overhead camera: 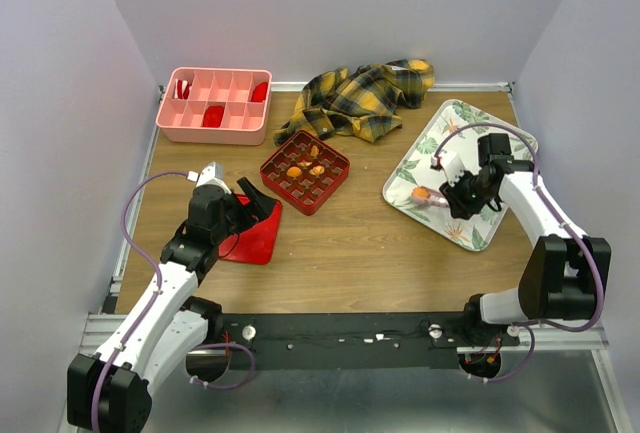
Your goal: Pack the cookies
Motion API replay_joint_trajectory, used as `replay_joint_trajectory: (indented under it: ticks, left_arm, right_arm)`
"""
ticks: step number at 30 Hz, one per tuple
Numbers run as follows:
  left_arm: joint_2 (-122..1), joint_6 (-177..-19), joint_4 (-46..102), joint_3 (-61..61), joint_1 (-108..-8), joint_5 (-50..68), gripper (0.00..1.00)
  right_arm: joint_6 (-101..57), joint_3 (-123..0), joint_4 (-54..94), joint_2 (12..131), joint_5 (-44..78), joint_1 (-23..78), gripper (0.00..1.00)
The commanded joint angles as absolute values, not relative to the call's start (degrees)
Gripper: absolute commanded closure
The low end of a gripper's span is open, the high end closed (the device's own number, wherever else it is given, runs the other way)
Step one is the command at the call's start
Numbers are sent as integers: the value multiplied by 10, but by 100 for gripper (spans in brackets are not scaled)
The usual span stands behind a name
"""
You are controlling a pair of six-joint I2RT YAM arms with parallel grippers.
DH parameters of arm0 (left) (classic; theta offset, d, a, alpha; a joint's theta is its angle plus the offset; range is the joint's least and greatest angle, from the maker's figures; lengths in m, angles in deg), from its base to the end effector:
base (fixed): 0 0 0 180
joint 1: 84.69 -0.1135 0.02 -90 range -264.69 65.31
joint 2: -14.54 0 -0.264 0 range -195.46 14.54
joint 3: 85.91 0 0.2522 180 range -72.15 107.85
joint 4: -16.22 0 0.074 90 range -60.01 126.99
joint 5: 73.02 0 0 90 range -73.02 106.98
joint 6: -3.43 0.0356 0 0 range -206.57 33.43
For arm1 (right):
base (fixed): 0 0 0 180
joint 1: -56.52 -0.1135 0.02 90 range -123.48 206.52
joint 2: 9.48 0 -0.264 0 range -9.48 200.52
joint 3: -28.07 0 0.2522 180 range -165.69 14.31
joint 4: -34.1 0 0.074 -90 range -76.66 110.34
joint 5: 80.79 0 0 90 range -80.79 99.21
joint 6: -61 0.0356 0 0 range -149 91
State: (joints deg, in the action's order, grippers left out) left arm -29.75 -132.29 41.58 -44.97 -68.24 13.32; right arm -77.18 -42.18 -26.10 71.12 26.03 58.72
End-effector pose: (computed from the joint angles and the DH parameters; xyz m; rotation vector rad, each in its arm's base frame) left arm 0.1709 -0.0528 0.2305 -0.5046 2.0937 -0.7176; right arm 0.2612 0.0003 0.2267 -1.1205 2.4655 0.1647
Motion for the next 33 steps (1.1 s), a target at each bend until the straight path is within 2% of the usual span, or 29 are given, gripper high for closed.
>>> replay_joint_trajectory:
  ticks: [1, 9, 18, 23, 33]
  left_arm:
    - [-305, -1319, 399, -446, -687, 124, 1]
    - [-312, -1317, 401, -439, -687, 123, 1]
    - [-300, -1320, 411, -439, -687, 128, 1]
    - [-292, -1321, 419, -439, -687, 134, 1]
    - [-293, -1319, 417, -439, -687, 141, 1]
  right_arm:
    - [-759, -466, -275, 700, 278, 568, 76]
    - [-730, -551, -269, 744, 294, 466, 76]
    - [-684, -704, -251, 874, 299, 337, 76]
    - [-671, -792, -249, 941, 290, 304, 76]
    - [-670, -856, -249, 1015, 263, 290, 74]
